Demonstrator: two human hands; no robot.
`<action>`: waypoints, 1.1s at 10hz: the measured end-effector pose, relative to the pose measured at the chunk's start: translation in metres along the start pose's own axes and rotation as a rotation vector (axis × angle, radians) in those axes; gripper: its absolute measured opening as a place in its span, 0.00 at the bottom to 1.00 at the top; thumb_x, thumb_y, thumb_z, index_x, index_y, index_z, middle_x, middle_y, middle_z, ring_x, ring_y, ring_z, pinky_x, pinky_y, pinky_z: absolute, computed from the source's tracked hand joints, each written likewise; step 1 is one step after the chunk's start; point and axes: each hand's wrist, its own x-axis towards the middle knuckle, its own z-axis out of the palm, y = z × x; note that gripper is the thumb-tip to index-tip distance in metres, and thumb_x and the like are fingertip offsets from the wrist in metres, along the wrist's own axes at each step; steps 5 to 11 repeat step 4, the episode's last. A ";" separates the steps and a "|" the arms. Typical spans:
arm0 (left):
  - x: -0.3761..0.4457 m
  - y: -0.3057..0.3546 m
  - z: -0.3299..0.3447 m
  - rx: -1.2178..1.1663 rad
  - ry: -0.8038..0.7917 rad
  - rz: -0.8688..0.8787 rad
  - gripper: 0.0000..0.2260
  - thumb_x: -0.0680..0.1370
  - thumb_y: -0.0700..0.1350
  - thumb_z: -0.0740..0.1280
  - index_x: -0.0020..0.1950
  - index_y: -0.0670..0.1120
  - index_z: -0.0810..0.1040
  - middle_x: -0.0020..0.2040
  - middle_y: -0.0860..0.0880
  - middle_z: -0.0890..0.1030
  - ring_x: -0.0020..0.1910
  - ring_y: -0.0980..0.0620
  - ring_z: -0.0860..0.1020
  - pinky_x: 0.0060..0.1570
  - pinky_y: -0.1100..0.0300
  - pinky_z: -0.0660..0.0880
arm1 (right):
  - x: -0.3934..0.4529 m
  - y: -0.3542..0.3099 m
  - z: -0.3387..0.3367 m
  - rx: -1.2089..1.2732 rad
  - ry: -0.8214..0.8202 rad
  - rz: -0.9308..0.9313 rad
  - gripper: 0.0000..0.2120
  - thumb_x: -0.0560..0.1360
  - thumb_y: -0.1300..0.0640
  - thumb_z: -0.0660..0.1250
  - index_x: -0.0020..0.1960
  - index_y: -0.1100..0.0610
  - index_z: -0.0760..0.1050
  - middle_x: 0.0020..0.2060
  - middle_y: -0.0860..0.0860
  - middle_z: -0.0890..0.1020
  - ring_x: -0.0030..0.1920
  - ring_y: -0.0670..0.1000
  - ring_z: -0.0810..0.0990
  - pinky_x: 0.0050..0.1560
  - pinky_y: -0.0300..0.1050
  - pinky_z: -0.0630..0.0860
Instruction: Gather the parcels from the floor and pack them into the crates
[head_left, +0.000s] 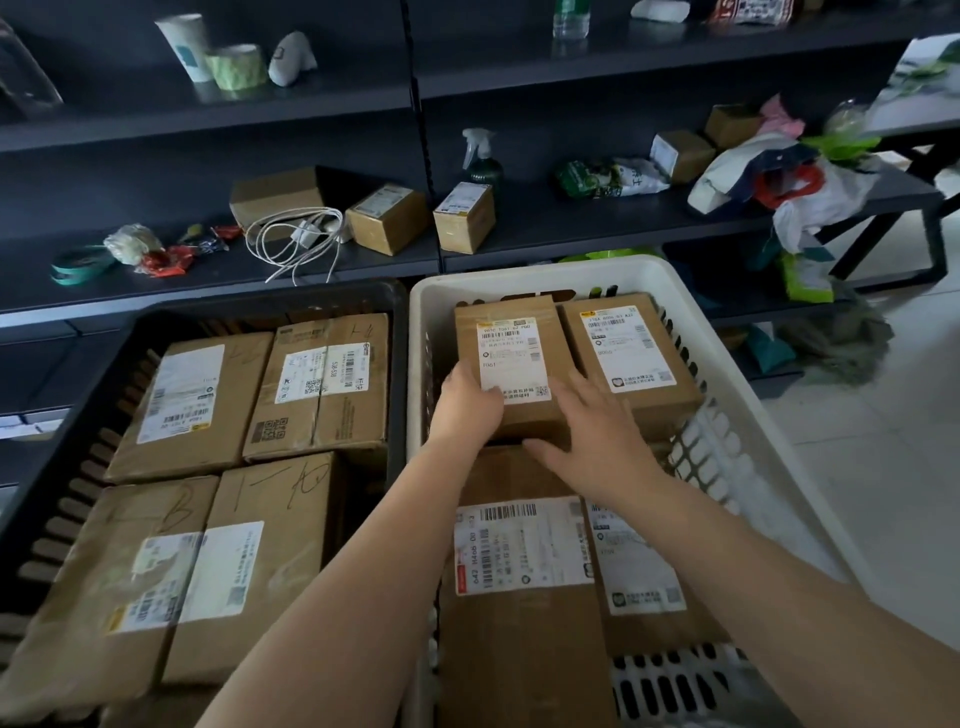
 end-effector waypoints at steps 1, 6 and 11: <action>-0.034 -0.013 0.000 0.039 -0.051 0.090 0.18 0.77 0.44 0.62 0.67 0.49 0.67 0.61 0.49 0.75 0.44 0.60 0.71 0.37 0.67 0.67 | -0.041 -0.013 0.008 0.012 -0.147 0.019 0.40 0.72 0.39 0.64 0.76 0.50 0.49 0.76 0.49 0.50 0.75 0.54 0.47 0.73 0.60 0.51; -0.141 -0.020 -0.009 0.439 -0.078 0.214 0.21 0.78 0.46 0.62 0.70 0.51 0.66 0.68 0.49 0.72 0.64 0.50 0.72 0.55 0.59 0.71 | -0.107 -0.022 -0.005 0.070 -0.081 -0.015 0.27 0.72 0.50 0.67 0.68 0.52 0.64 0.67 0.50 0.70 0.62 0.53 0.72 0.59 0.49 0.72; -0.141 -0.020 -0.009 0.439 -0.078 0.214 0.21 0.78 0.46 0.62 0.70 0.51 0.66 0.68 0.49 0.72 0.64 0.50 0.72 0.55 0.59 0.71 | -0.107 -0.022 -0.005 0.070 -0.081 -0.015 0.27 0.72 0.50 0.67 0.68 0.52 0.64 0.67 0.50 0.70 0.62 0.53 0.72 0.59 0.49 0.72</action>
